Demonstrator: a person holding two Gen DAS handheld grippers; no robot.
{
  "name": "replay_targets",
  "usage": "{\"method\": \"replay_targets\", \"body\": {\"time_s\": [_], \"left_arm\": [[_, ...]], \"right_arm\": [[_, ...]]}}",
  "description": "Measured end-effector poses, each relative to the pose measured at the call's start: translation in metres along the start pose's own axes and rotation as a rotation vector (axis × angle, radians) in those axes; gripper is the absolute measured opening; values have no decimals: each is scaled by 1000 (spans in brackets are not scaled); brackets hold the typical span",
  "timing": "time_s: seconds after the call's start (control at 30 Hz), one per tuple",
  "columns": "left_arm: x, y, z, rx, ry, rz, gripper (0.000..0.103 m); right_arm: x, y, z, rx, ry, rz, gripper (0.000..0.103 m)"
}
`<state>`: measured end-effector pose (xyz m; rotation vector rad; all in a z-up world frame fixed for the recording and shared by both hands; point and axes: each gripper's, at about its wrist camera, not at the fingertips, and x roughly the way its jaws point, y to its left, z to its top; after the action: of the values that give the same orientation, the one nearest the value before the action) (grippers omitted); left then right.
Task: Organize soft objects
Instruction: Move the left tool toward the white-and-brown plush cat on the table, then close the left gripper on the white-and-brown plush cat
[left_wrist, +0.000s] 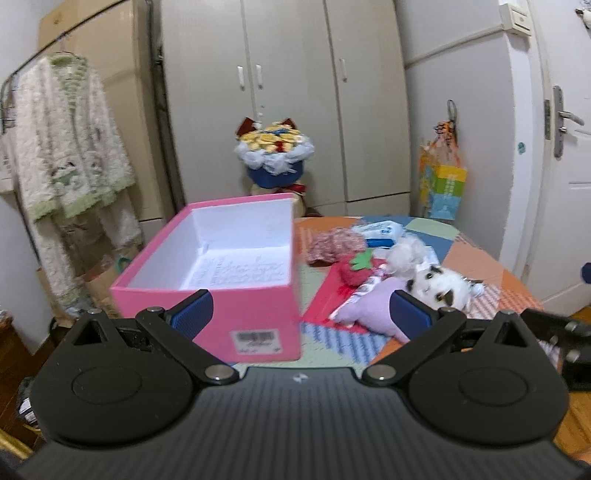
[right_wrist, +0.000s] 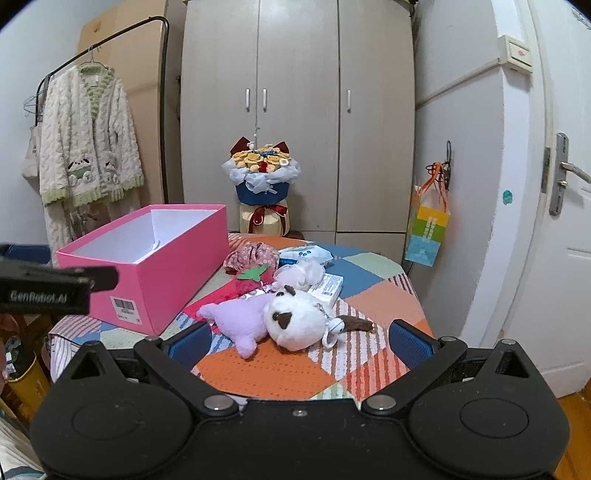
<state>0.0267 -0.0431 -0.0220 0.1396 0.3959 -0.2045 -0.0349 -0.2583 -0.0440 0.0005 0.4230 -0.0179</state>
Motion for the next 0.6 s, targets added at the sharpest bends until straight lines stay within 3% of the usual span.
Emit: {"method": "replay_targets", "body": {"time_s": [0.17, 0.37, 0.47, 0.6], "left_arm": [[32, -16, 15, 19, 30, -44, 103], [75, -42, 14, 89, 9, -84, 103], [95, -47, 8, 69, 31, -169, 102], [121, -55, 1, 48, 59, -269, 101]], "right_arm": [[22, -12, 1, -7, -25, 47, 103], [68, -27, -10, -10, -30, 135, 103], [94, -40, -19, 49, -13, 193, 103], [126, -41, -29, 59, 26, 207, 103]]}}
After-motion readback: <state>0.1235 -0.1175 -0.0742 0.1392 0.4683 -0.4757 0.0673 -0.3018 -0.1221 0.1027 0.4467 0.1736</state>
